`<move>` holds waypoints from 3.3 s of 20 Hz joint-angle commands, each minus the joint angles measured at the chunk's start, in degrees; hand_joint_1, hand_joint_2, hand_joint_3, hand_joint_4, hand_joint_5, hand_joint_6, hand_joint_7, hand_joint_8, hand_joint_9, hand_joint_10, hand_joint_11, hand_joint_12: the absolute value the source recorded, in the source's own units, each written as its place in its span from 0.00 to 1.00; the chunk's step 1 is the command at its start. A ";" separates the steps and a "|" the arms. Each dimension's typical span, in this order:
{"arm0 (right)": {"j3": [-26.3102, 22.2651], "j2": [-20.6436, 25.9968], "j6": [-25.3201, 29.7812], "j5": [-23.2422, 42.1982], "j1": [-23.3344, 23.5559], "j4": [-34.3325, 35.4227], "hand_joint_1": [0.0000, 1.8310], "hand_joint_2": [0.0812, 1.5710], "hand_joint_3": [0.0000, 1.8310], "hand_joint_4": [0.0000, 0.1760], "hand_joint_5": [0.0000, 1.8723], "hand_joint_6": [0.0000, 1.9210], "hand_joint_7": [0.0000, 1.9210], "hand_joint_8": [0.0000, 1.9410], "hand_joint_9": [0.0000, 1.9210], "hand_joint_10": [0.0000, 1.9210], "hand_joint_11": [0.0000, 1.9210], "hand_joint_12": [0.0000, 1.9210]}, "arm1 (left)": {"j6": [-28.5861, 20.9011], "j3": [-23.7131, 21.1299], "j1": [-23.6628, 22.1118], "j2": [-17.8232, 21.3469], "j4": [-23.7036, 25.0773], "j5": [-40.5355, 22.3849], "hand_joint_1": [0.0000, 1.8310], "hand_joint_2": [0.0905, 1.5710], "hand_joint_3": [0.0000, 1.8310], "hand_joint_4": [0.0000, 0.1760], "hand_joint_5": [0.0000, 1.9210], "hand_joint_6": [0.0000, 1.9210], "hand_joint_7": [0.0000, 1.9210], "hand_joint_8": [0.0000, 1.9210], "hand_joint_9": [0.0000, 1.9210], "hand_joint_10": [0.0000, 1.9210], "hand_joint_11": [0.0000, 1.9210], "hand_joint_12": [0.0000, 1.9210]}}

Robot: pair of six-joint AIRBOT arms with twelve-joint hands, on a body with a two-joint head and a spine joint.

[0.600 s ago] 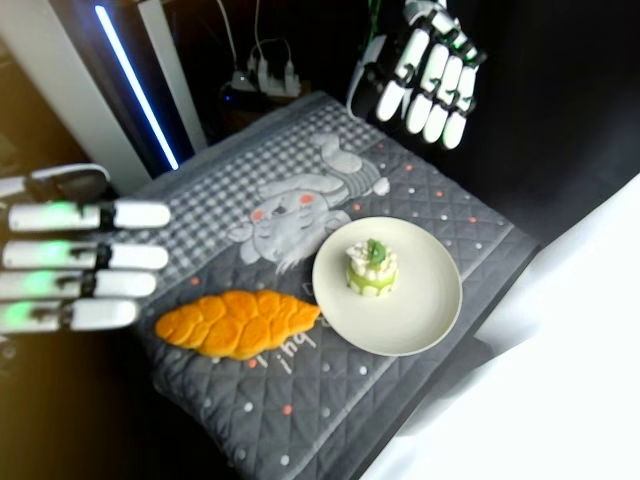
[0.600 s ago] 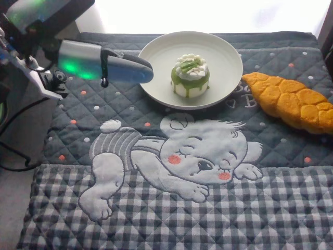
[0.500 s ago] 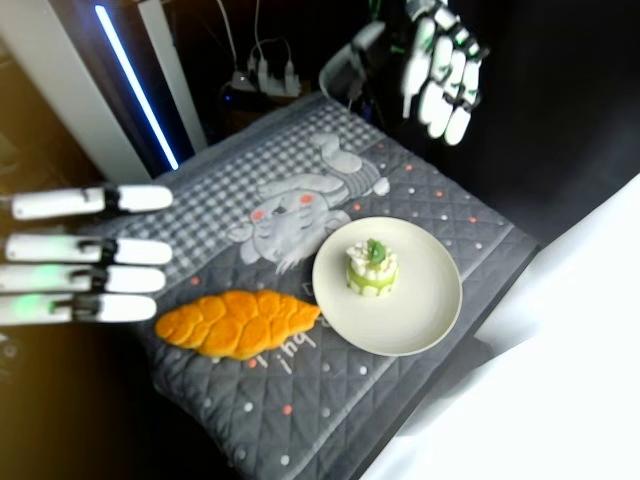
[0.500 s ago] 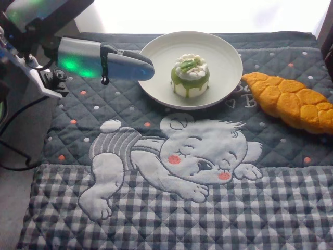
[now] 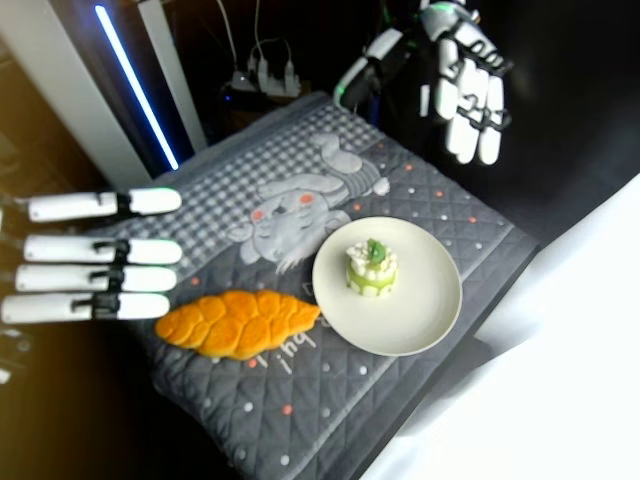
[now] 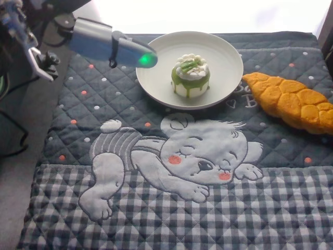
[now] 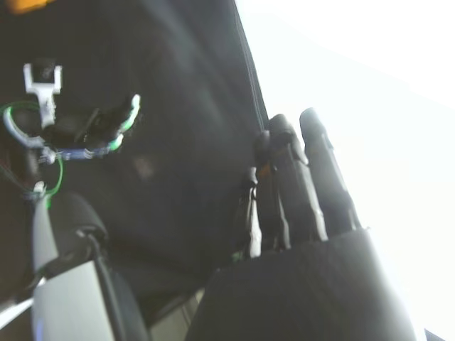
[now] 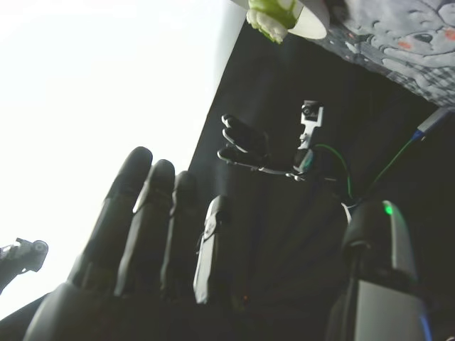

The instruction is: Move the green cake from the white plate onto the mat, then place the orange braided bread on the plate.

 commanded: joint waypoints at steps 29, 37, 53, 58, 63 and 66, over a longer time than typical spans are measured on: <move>-1.49 -0.46 0.16 6.82 0.52 2.51 0.42 0.44 0.01 1.00 0.15 0.01 0.19 0.01 0.16 0.01 0.13 0.11 | -6.98 7.15 -12.22 -13.56 34.04 27.64 0.35 0.36 0.00 0.41 0.05 0.00 0.21 0.00 0.25 0.00 0.09 0.44; -1.91 -0.45 0.16 7.27 0.53 2.50 0.34 0.49 0.00 1.00 0.14 0.00 0.18 0.00 0.16 0.00 0.16 0.11 | -6.99 10.15 -10.03 -16.21 34.00 30.72 0.34 0.30 0.00 0.26 0.07 0.00 0.23 0.00 0.26 0.00 0.05 0.46; -2.46 -0.43 0.17 7.68 0.53 2.43 0.31 0.56 0.01 1.00 0.11 0.01 0.18 0.00 0.14 0.00 0.11 0.09 | -7.08 17.78 -7.15 -22.50 29.25 33.55 0.38 0.35 0.00 0.35 0.08 0.00 0.22 0.00 0.22 0.00 0.03 0.40; -2.52 -0.42 0.17 7.69 0.54 2.26 0.32 0.58 0.01 1.00 0.12 0.00 0.17 0.00 0.15 0.00 0.12 0.10 | -7.10 18.85 -6.16 -23.76 27.27 32.66 0.39 0.36 0.00 0.43 0.09 0.00 0.23 0.00 0.24 0.01 0.06 0.42; -2.52 -0.42 0.17 7.69 0.54 2.25 0.30 0.59 0.00 1.00 0.15 0.00 0.20 0.01 0.18 0.00 0.15 0.12 | -7.11 18.97 -5.96 -24.08 27.05 32.20 0.38 0.41 0.01 0.44 0.10 0.00 0.23 0.00 0.26 0.01 0.06 0.45; -2.53 -0.42 0.17 7.69 0.54 2.21 0.30 0.60 0.00 1.00 0.16 0.00 0.22 0.01 0.19 0.01 0.15 0.12 | -7.12 19.04 -5.84 -24.27 26.61 31.78 0.43 0.44 0.00 0.34 0.13 0.00 0.25 0.00 0.27 0.00 0.06 0.44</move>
